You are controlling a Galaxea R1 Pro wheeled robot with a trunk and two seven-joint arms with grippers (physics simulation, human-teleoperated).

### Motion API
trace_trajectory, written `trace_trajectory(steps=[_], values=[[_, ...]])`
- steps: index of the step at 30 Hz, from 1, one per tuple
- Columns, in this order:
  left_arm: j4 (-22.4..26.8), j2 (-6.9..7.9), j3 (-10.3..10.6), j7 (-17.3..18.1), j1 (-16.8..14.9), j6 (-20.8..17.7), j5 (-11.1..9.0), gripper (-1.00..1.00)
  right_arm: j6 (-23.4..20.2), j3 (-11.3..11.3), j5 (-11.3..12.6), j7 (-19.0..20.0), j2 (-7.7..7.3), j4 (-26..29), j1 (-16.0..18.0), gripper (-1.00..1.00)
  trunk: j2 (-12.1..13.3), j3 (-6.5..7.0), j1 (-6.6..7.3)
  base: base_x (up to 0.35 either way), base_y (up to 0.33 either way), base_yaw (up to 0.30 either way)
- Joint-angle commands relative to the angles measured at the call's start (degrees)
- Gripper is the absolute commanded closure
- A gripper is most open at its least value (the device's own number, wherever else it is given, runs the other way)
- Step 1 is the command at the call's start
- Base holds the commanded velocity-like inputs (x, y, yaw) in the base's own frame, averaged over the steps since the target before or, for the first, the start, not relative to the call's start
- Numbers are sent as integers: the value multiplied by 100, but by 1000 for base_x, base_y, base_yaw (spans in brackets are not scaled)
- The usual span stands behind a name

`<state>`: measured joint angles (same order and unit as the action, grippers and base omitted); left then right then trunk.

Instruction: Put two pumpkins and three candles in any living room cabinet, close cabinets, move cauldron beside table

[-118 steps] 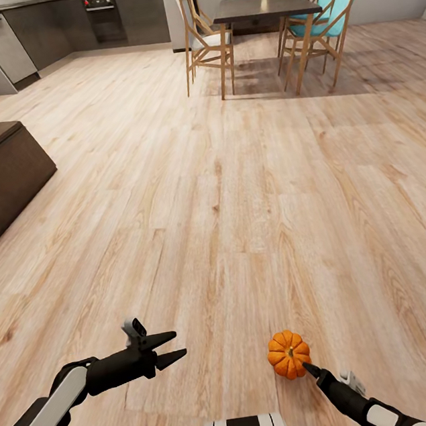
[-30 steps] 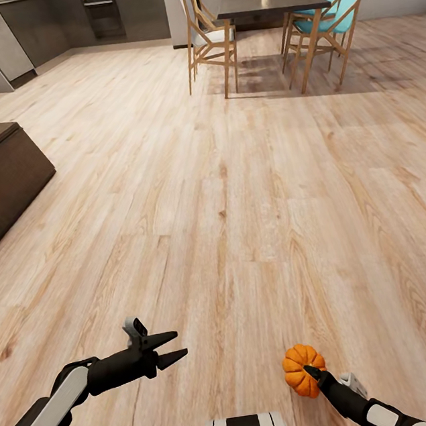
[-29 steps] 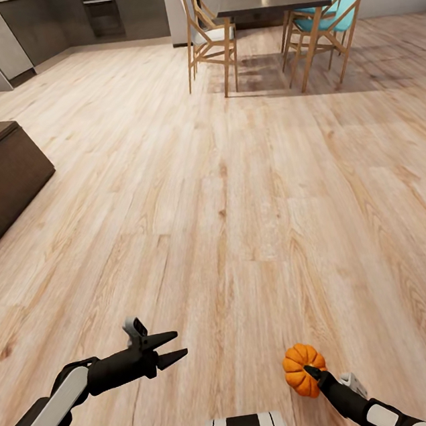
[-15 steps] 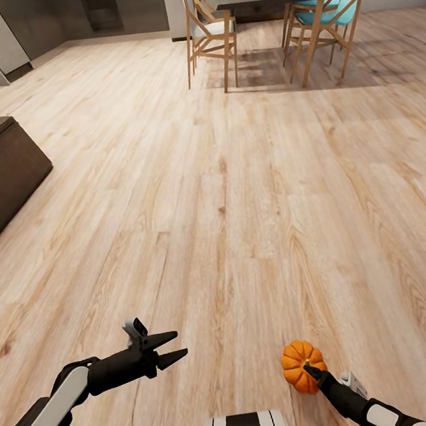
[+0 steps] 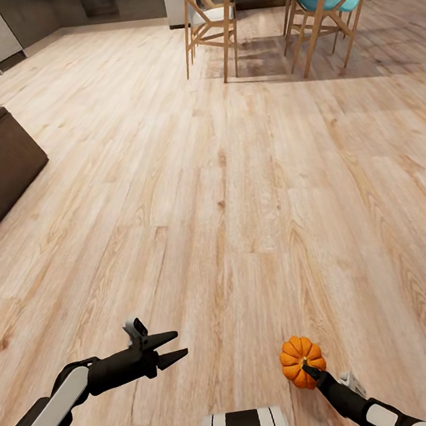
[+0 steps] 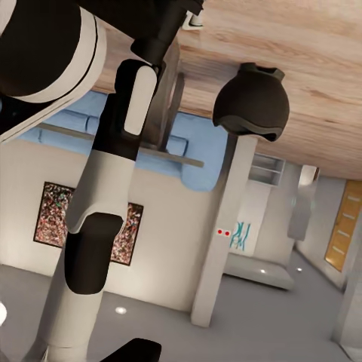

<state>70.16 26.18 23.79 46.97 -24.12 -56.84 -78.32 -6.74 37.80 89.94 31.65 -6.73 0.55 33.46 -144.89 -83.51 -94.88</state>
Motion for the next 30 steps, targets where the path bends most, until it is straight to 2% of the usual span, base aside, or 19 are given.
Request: trace_trajectory(steps=[1, 30], values=[[-3, 5, 13, 14, -5, -20, -16, -100, -29, -38, 77, -45, -3, -20, 3, -100, -1, -4, 0, 0, 0, 0], [-3, 2, 26, 8, -5, -20, -16, -100, -29, -39, 82, -45, 5, -20, 3, -100, -1, -4, 0, 40, 5, 0]])
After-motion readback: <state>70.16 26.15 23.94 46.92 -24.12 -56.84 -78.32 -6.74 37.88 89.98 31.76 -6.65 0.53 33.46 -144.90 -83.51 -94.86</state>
